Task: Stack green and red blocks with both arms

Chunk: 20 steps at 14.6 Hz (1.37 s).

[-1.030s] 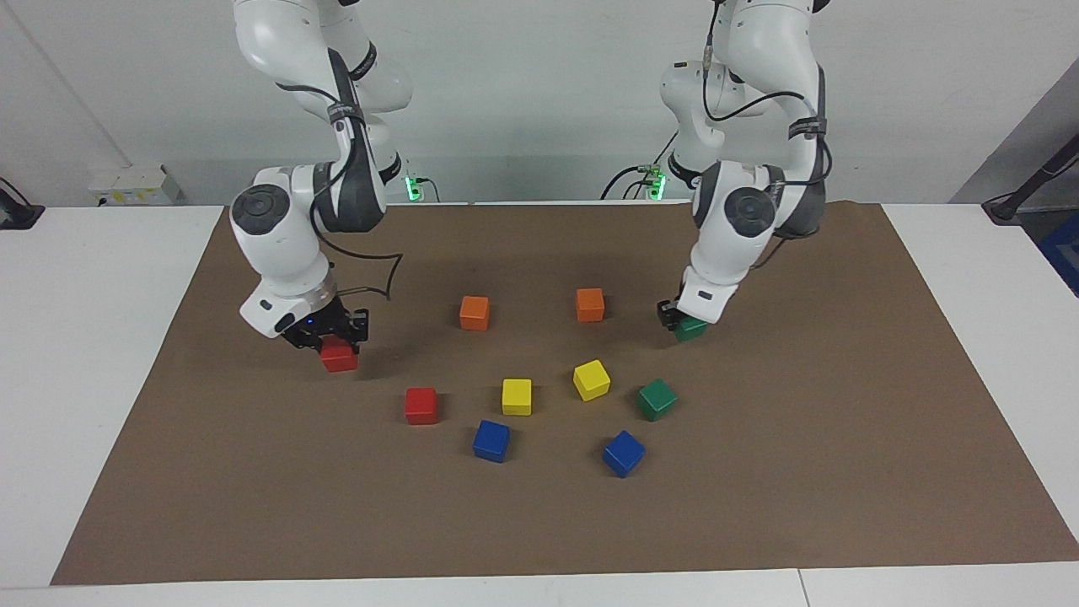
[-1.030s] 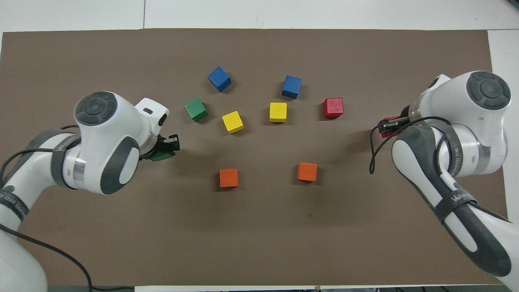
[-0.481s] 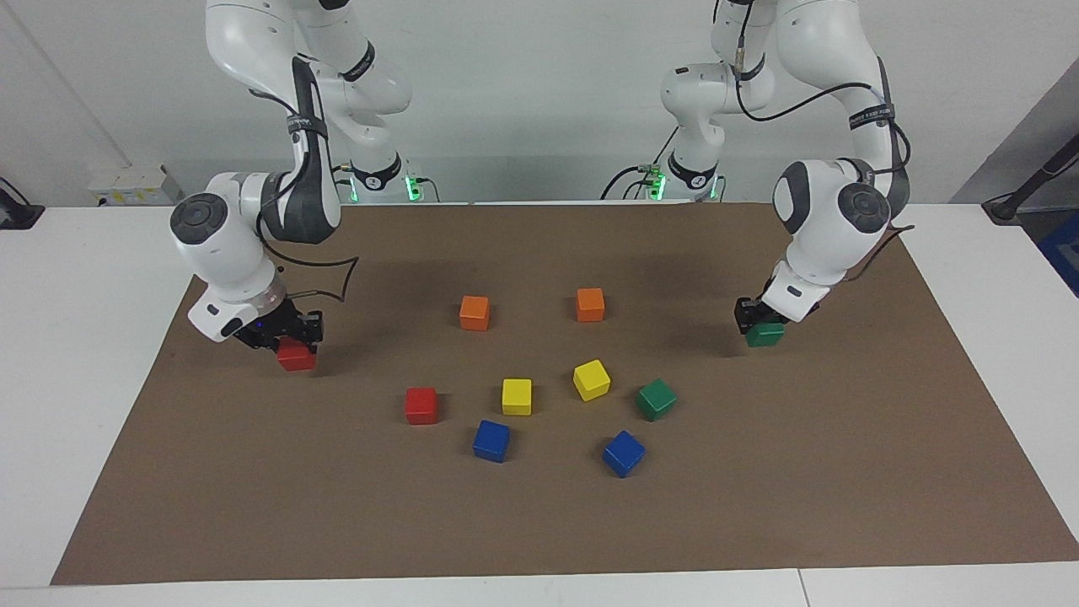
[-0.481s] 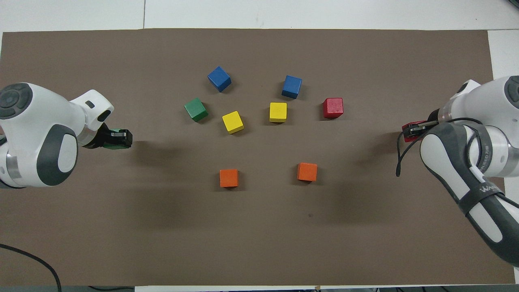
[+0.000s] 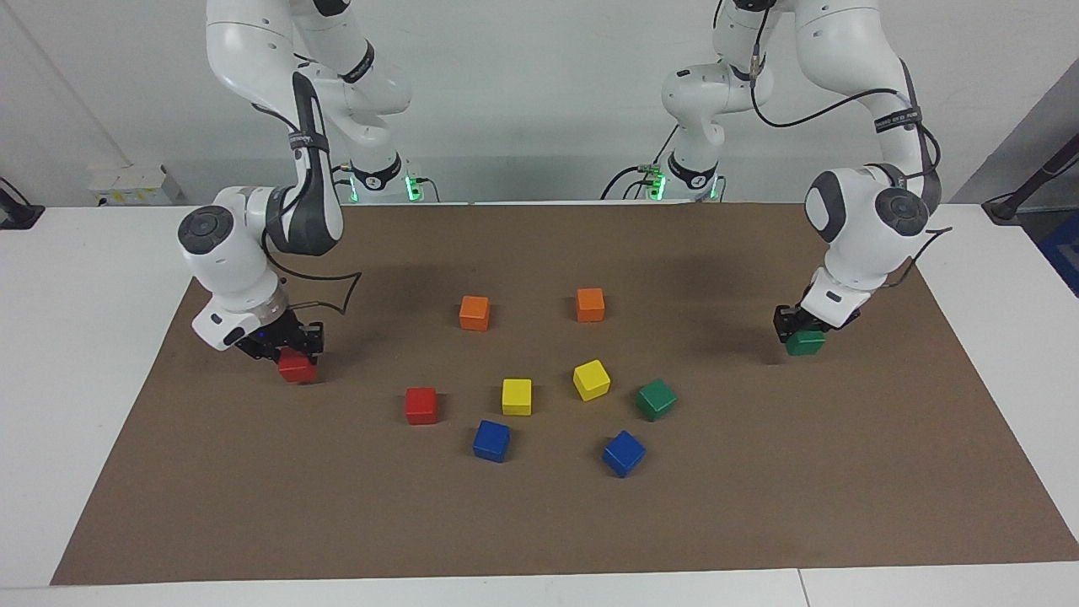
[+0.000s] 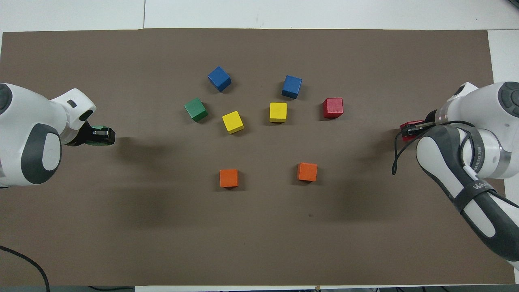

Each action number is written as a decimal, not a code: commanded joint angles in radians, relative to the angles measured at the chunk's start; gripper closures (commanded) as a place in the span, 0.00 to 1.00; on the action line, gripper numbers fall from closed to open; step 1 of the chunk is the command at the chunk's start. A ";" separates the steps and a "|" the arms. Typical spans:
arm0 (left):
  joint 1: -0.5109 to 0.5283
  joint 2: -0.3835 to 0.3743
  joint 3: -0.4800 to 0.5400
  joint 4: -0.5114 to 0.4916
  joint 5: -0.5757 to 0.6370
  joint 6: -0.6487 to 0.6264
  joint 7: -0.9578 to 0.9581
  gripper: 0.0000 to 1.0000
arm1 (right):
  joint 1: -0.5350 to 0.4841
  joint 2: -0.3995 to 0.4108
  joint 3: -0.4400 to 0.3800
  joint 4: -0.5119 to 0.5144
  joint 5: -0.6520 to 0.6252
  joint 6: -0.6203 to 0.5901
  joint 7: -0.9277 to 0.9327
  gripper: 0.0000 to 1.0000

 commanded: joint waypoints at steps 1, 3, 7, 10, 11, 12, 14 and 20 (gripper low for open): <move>0.012 0.052 -0.014 0.016 0.008 0.021 0.004 1.00 | -0.018 -0.003 0.010 -0.007 0.007 0.021 -0.024 1.00; 0.002 0.071 -0.013 0.016 -0.071 0.023 -0.002 1.00 | -0.016 0.006 0.011 -0.007 0.007 0.033 -0.024 1.00; 0.012 0.072 -0.011 0.011 -0.123 0.028 -0.002 1.00 | -0.012 0.026 0.010 -0.009 0.007 0.057 -0.019 1.00; 0.003 0.072 -0.011 0.011 -0.123 0.029 -0.005 1.00 | -0.005 0.032 0.011 -0.009 0.007 0.057 -0.015 1.00; 0.000 0.074 -0.011 0.011 -0.121 0.026 -0.008 1.00 | -0.005 0.032 0.011 -0.009 0.007 0.057 -0.015 1.00; -0.006 0.074 -0.010 0.011 -0.119 0.025 -0.012 1.00 | -0.007 0.032 0.011 -0.009 0.007 0.057 -0.016 1.00; -0.011 0.072 -0.010 0.010 -0.115 0.026 -0.013 1.00 | -0.007 0.032 0.011 -0.009 0.007 0.057 -0.015 1.00; -0.031 0.071 -0.008 -0.009 -0.095 0.041 -0.025 0.37 | -0.012 0.032 0.011 -0.009 0.007 0.057 -0.015 1.00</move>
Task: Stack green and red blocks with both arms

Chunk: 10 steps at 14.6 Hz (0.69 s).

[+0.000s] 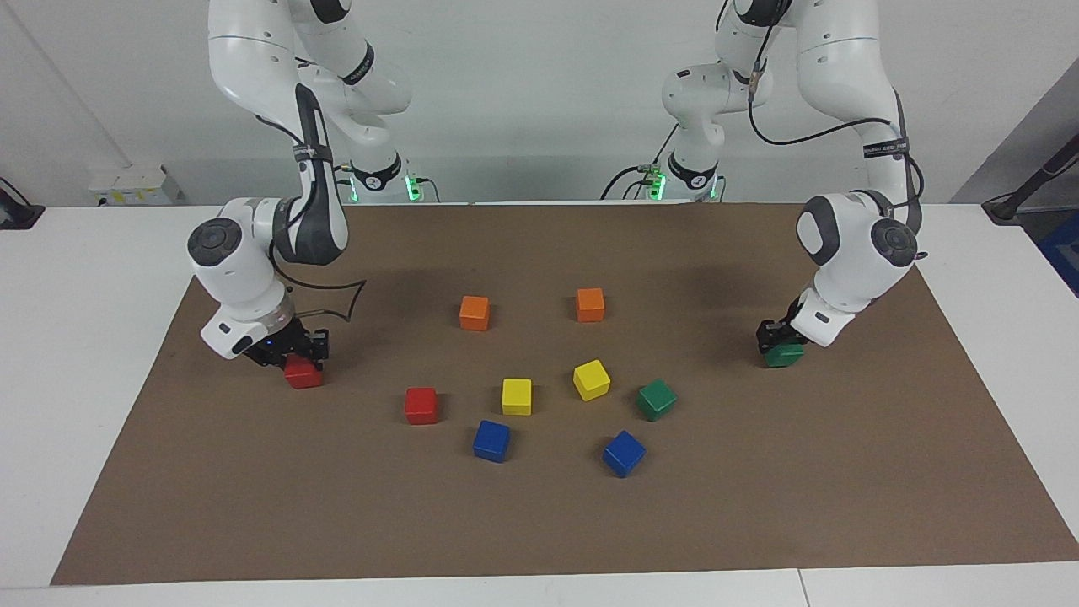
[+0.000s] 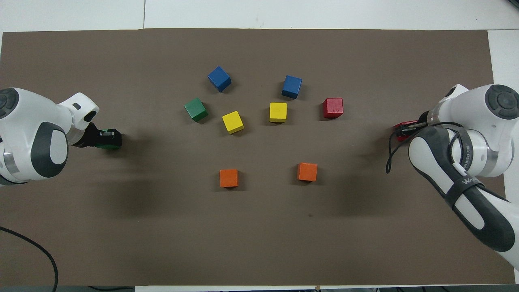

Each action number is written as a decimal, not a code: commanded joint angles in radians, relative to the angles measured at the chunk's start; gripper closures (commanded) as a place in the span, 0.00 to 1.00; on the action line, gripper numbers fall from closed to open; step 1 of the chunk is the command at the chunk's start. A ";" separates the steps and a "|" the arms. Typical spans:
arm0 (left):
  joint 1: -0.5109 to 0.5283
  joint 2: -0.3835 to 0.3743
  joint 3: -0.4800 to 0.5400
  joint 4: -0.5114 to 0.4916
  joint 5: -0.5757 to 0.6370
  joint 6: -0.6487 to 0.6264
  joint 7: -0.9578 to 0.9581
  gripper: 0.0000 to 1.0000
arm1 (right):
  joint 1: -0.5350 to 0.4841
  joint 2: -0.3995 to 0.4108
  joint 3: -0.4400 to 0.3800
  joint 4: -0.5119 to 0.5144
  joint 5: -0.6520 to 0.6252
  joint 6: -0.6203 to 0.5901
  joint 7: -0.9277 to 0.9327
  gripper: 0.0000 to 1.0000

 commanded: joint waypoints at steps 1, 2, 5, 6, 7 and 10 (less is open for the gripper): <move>-0.013 0.002 0.011 -0.009 0.011 0.027 -0.017 0.05 | -0.011 -0.001 0.006 -0.007 0.007 0.026 -0.015 1.00; -0.013 0.002 0.011 -0.009 0.011 0.028 -0.015 0.00 | -0.011 -0.001 0.007 -0.008 0.007 0.026 -0.015 1.00; -0.013 0.000 0.011 -0.024 0.011 0.042 -0.017 0.00 | -0.011 -0.001 0.005 -0.008 0.007 0.026 -0.013 1.00; -0.013 0.002 0.012 -0.017 0.011 0.040 -0.020 0.00 | -0.009 -0.001 0.007 -0.008 0.007 0.026 -0.013 1.00; -0.014 0.003 0.012 0.015 0.011 0.025 -0.040 0.00 | -0.009 -0.001 0.006 -0.008 0.007 0.026 -0.012 1.00; -0.048 0.037 0.012 0.186 0.021 -0.122 -0.124 0.00 | -0.008 0.005 0.007 -0.007 0.007 0.026 -0.010 1.00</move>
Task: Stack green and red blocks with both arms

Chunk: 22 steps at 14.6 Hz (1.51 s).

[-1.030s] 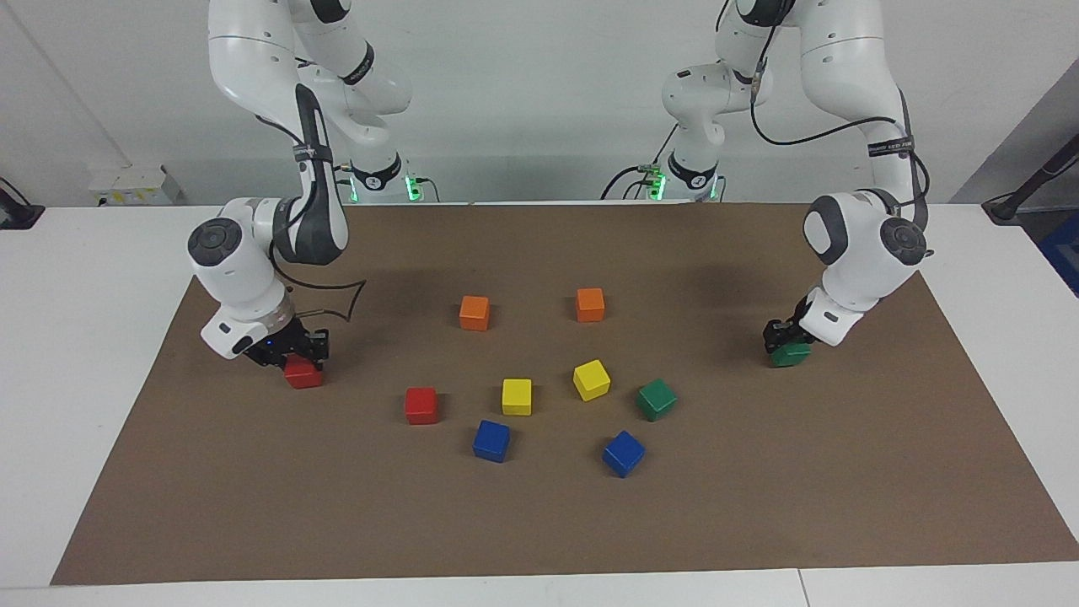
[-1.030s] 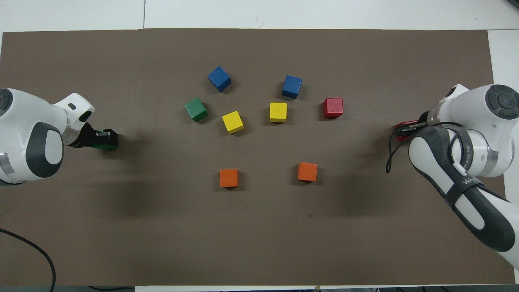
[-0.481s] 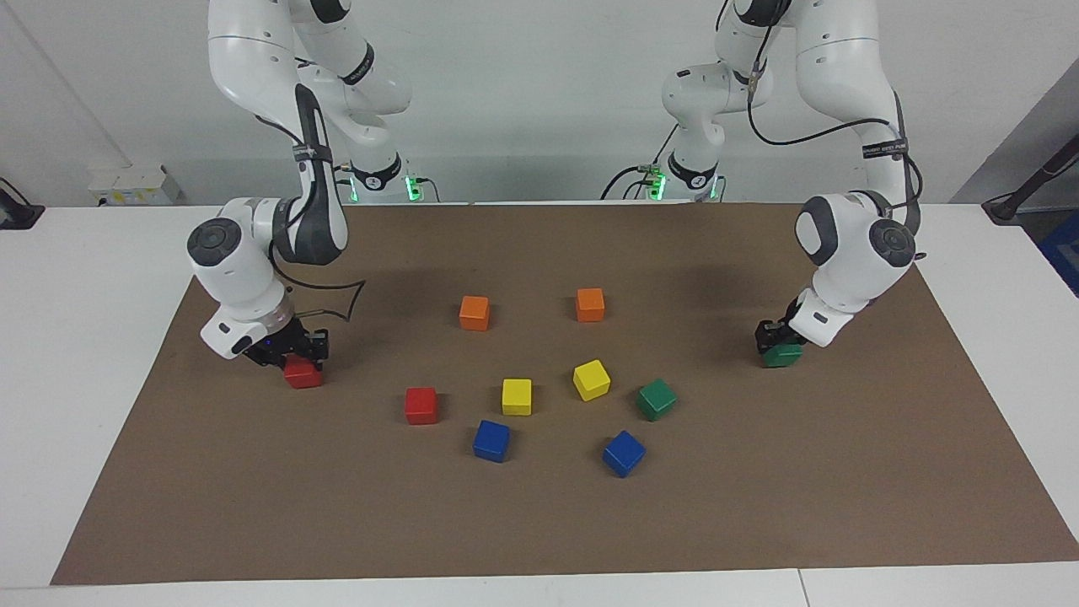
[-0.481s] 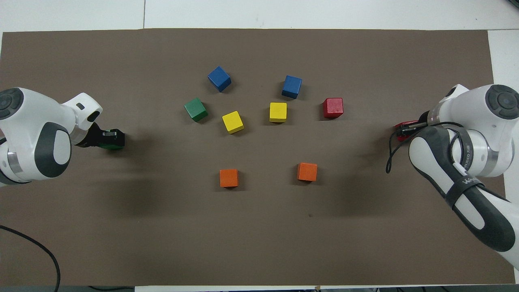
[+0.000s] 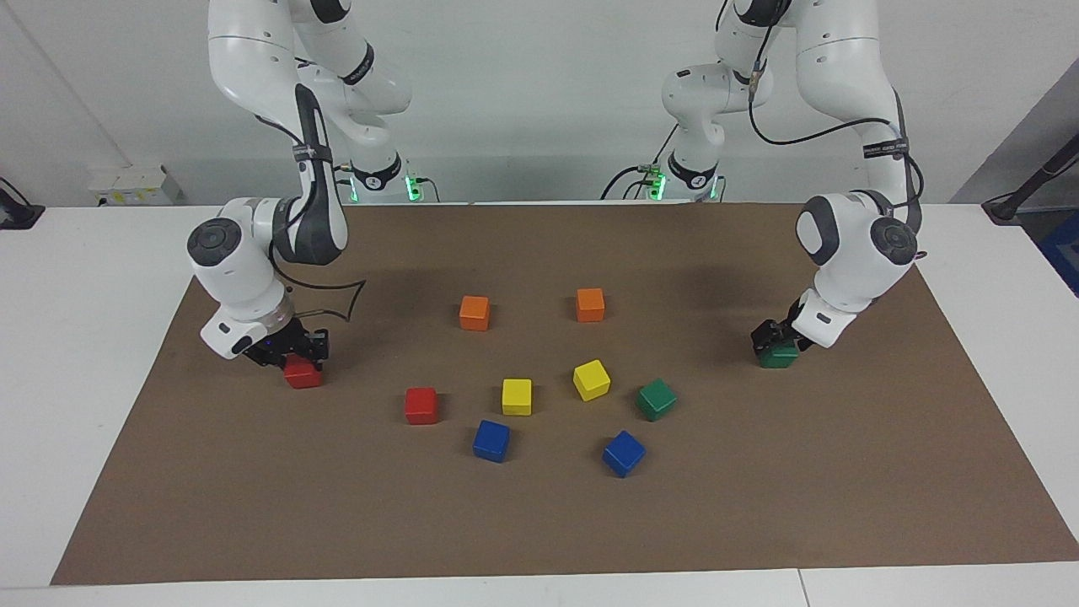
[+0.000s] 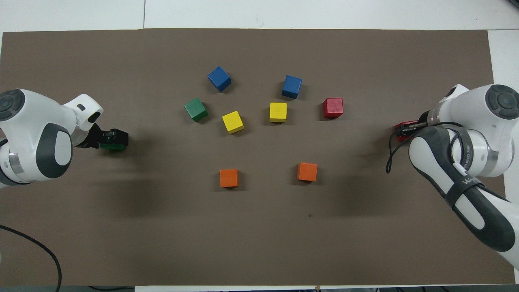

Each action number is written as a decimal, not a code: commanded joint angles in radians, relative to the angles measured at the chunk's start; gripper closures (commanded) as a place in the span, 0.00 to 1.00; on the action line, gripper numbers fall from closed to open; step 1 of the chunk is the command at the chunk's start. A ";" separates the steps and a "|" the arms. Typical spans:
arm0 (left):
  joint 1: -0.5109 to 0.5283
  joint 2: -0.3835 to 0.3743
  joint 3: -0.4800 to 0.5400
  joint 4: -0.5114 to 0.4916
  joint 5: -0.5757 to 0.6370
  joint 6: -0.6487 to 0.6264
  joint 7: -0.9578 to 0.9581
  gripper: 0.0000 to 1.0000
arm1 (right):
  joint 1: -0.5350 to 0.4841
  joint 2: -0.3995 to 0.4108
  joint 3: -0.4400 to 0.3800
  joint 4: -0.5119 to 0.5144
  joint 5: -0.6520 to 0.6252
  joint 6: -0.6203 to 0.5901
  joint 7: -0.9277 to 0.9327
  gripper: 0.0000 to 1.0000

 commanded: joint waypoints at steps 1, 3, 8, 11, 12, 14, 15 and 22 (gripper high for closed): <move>-0.055 0.053 0.010 0.189 0.028 -0.136 -0.131 0.00 | -0.008 0.005 0.007 -0.007 0.007 0.026 -0.010 1.00; -0.116 0.084 0.012 0.252 0.029 -0.144 -0.243 0.00 | -0.005 0.005 0.007 -0.007 0.007 0.026 -0.009 1.00; -0.276 0.258 0.013 0.500 0.033 -0.221 -0.628 0.00 | -0.004 0.005 0.007 -0.007 0.007 0.024 0.010 0.00; -0.330 0.296 0.013 0.536 0.044 -0.207 -0.751 0.00 | -0.003 0.005 0.007 -0.002 0.007 0.021 0.010 0.00; -0.346 0.296 0.013 0.531 0.044 -0.199 -0.774 0.00 | -0.001 0.005 0.007 0.001 0.007 0.015 0.010 0.00; -0.372 0.308 0.013 0.527 0.064 -0.157 -0.830 0.00 | 0.002 -0.003 0.013 0.019 0.007 0.000 0.013 0.00; -0.377 0.319 0.013 0.527 0.073 -0.156 -0.835 0.00 | 0.009 -0.006 0.015 0.029 0.007 -0.008 0.014 0.00; -0.426 0.355 0.013 0.502 0.114 -0.101 -0.915 0.00 | 0.121 -0.011 0.015 0.228 0.007 -0.201 0.057 0.00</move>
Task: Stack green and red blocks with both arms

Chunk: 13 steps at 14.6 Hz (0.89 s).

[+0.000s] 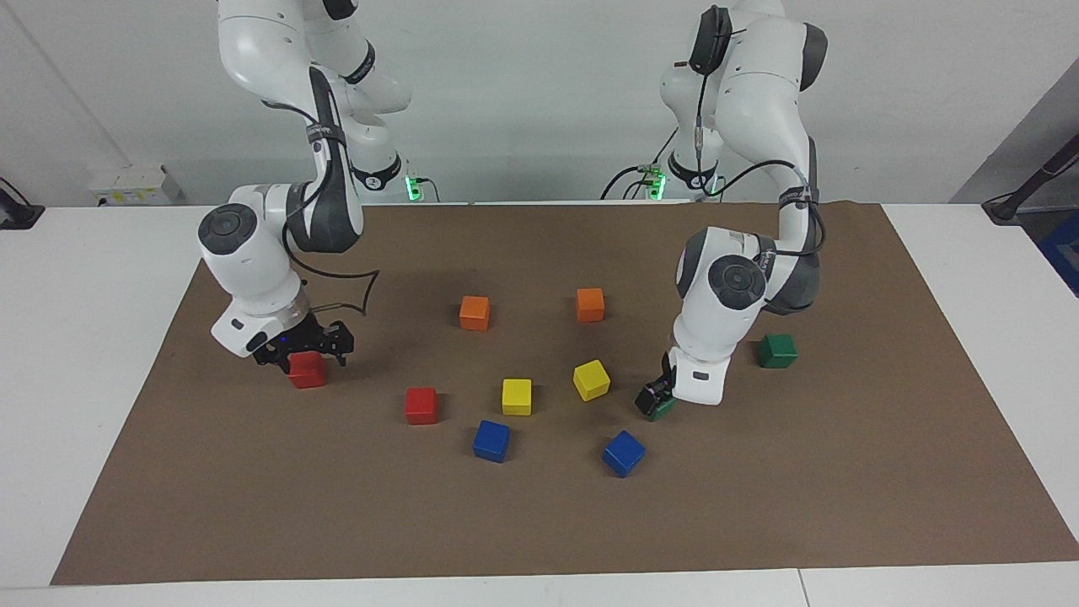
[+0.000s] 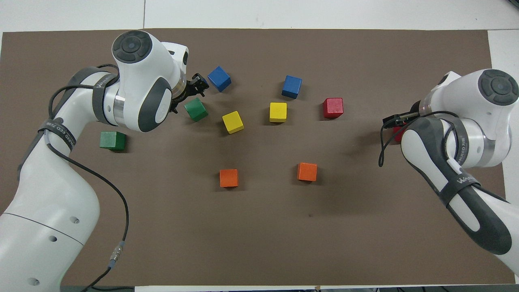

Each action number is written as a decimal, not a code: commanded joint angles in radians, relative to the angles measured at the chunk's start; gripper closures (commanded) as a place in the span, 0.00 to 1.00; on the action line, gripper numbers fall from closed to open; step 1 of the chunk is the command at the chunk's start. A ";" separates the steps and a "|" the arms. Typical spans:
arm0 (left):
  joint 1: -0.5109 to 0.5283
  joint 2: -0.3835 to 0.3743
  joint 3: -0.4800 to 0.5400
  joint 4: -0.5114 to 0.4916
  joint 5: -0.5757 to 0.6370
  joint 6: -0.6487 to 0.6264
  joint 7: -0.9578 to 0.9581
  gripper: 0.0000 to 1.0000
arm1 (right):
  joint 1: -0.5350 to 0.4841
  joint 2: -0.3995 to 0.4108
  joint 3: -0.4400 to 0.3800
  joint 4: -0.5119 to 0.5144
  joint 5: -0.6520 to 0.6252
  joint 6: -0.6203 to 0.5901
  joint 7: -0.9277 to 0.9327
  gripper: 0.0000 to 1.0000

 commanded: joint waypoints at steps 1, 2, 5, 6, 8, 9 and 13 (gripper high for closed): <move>-0.050 0.046 0.018 0.011 0.053 0.038 -0.077 0.00 | 0.042 0.003 0.004 0.079 0.007 -0.053 0.030 0.00; -0.049 0.046 0.023 0.011 0.061 0.036 -0.077 0.00 | 0.059 0.004 0.004 0.090 0.007 -0.055 0.056 0.00; -0.038 0.044 0.023 0.009 0.068 0.046 -0.074 0.00 | 0.139 0.006 0.004 0.093 0.007 -0.046 0.196 0.00; -0.034 0.044 0.021 0.006 0.077 0.050 -0.072 0.00 | 0.161 0.009 0.004 0.097 0.007 -0.052 0.243 0.00; -0.031 0.044 0.021 -0.023 0.078 0.085 -0.072 0.00 | 0.202 0.021 0.004 0.119 0.007 -0.054 0.308 0.00; -0.032 0.040 0.021 -0.043 0.076 0.108 -0.074 0.00 | 0.211 0.044 0.004 0.149 0.007 -0.055 0.326 0.00; -0.035 0.033 0.021 -0.072 0.073 0.119 -0.080 0.02 | 0.225 0.130 0.004 0.240 0.007 -0.035 0.362 0.00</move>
